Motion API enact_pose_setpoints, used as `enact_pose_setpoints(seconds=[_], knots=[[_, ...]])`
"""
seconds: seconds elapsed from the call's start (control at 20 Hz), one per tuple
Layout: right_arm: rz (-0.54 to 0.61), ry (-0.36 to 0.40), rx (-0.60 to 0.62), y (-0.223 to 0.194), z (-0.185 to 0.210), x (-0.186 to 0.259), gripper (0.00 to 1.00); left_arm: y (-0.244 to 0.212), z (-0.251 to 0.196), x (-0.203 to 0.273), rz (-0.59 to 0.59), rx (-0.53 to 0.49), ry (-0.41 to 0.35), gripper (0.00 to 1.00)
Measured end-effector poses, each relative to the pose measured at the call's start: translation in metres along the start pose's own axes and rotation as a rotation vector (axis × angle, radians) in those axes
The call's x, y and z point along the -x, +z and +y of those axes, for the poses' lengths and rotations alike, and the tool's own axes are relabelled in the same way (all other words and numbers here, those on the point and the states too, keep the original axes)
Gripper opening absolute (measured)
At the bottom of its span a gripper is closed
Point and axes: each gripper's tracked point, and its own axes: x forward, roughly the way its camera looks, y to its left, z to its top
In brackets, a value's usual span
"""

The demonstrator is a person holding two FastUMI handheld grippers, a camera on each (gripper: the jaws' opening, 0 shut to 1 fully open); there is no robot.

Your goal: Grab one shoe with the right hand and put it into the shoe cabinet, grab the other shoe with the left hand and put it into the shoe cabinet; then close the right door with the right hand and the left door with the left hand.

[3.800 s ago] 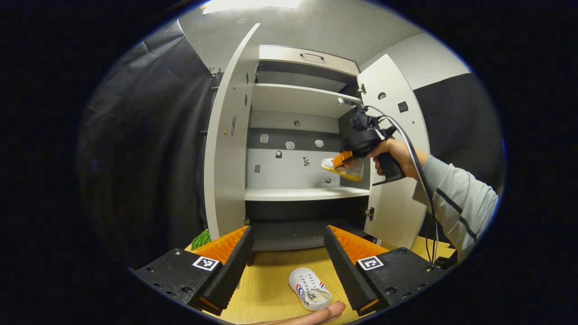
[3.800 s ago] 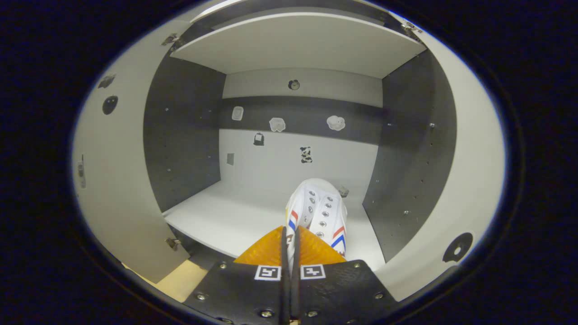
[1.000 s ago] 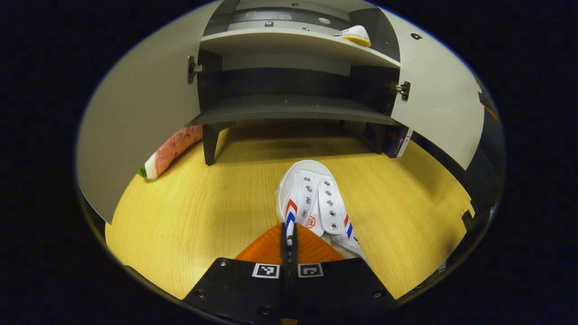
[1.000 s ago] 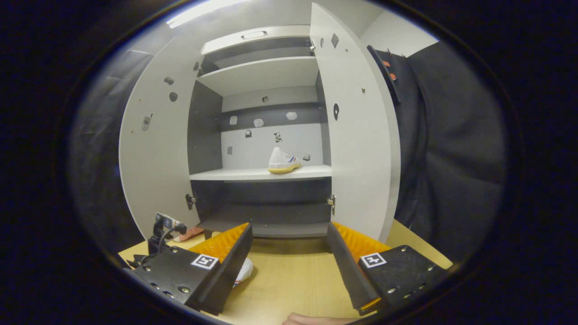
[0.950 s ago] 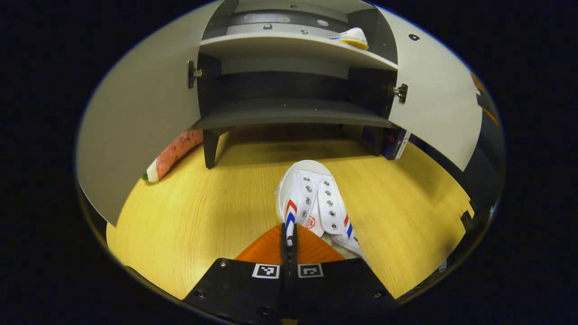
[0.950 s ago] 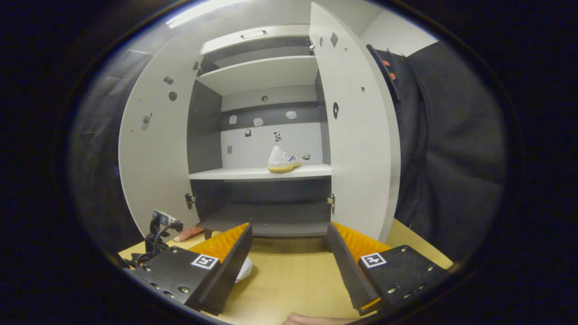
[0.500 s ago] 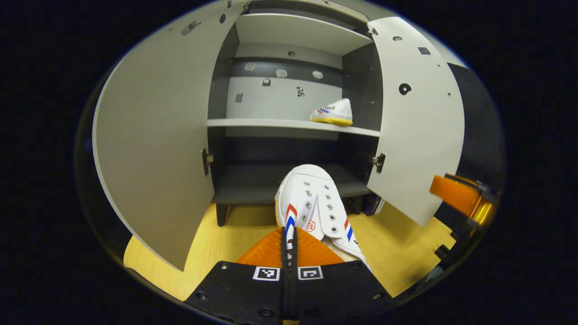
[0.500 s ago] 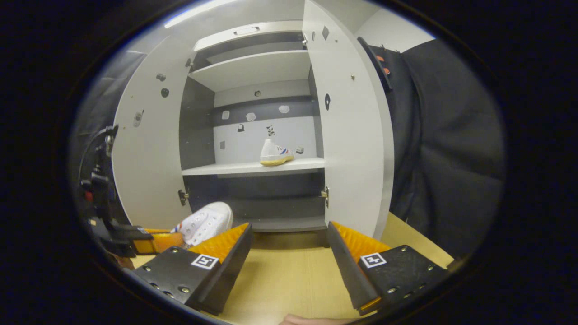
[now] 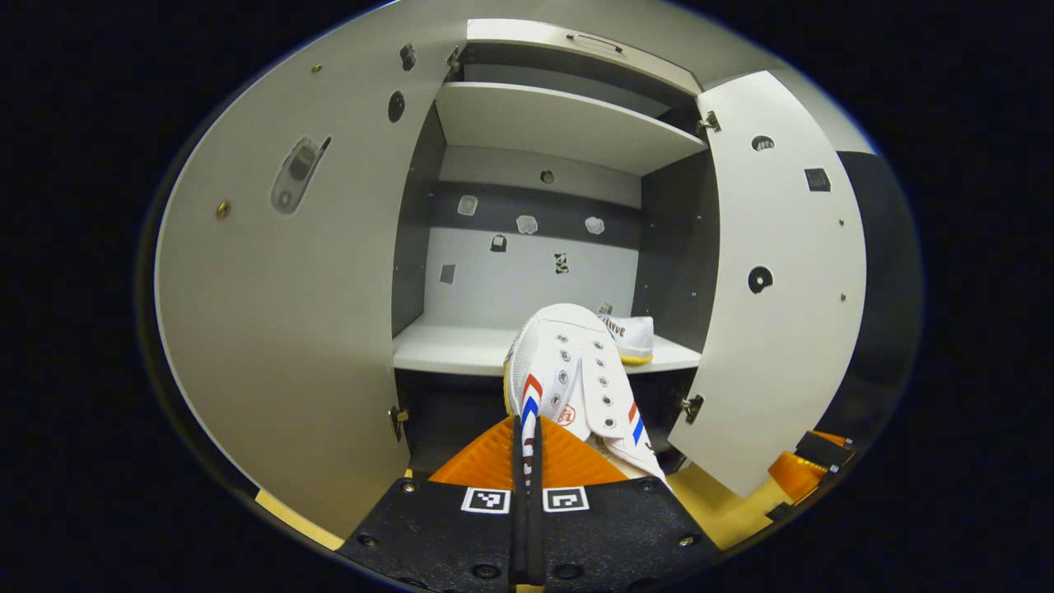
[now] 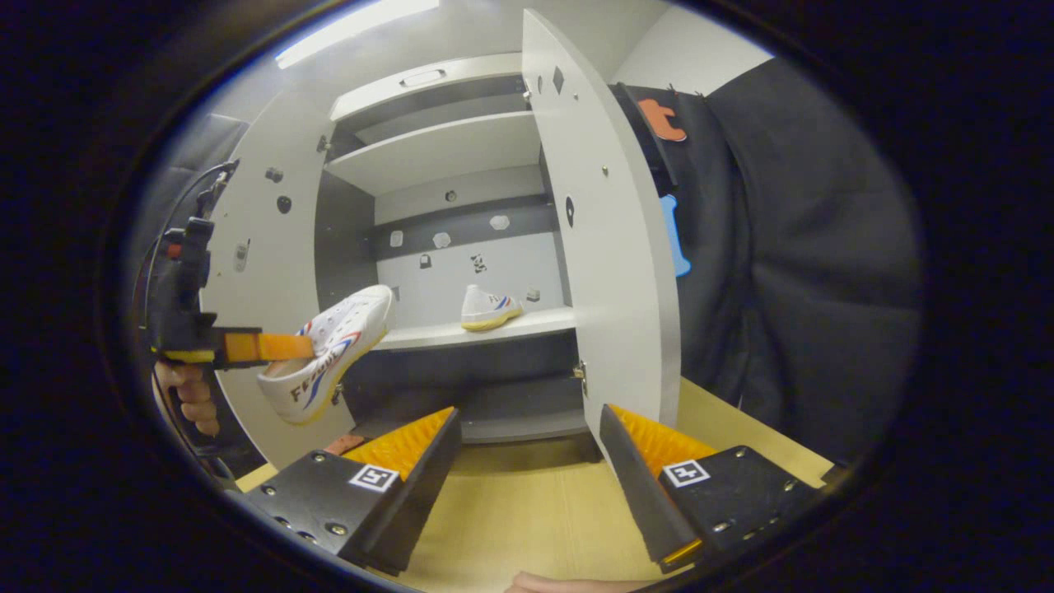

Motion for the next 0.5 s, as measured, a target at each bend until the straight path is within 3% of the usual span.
enact_pose_setpoints(seconds=[0.2,0.5], knots=[[-0.014,0.017,0.014,0.006,0.004,0.009,1.0,0.048,0.002,-0.038,-0.056,0.047,0.025,0.0],[-0.023,0.008,0.038,0.016,0.006,0.019,1.0,0.081,0.003,-0.123,-0.003,0.174,0.038,0.0]])
